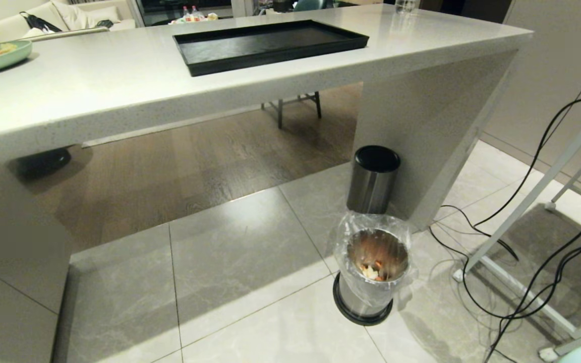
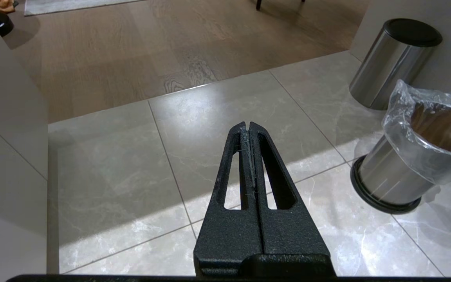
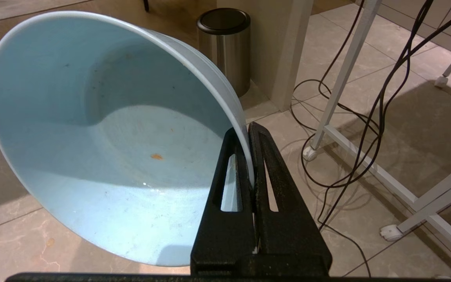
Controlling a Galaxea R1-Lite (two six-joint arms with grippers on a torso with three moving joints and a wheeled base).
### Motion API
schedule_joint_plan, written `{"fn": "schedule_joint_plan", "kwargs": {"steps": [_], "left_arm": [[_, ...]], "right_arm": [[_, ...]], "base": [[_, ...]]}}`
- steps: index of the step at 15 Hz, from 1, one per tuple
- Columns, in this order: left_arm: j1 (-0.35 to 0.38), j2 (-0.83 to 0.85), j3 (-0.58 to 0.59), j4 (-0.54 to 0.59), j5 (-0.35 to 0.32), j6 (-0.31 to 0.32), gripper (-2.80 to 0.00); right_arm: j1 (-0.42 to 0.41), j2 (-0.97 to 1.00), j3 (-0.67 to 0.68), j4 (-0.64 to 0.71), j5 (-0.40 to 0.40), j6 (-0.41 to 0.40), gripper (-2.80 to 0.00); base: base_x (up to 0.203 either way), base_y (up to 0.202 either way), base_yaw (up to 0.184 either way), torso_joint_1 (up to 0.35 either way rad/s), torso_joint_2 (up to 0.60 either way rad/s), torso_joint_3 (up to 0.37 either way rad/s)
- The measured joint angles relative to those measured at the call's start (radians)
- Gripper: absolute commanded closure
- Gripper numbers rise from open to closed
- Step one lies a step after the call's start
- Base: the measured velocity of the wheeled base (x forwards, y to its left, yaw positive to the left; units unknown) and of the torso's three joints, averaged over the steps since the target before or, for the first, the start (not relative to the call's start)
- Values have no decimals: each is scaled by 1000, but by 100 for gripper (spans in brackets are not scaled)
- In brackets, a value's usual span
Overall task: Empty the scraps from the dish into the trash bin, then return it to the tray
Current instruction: Put the bowl back to the table
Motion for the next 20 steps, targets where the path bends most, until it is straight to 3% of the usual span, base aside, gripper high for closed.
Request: {"fn": "schedule_joint_plan", "kwargs": {"steps": [20], "left_arm": [[0, 0, 0, 0, 0, 2, 0]], "right_arm": [[0, 0, 0, 0, 0, 0, 0]], "base": [[0, 0, 0, 1, 1, 13]]}}
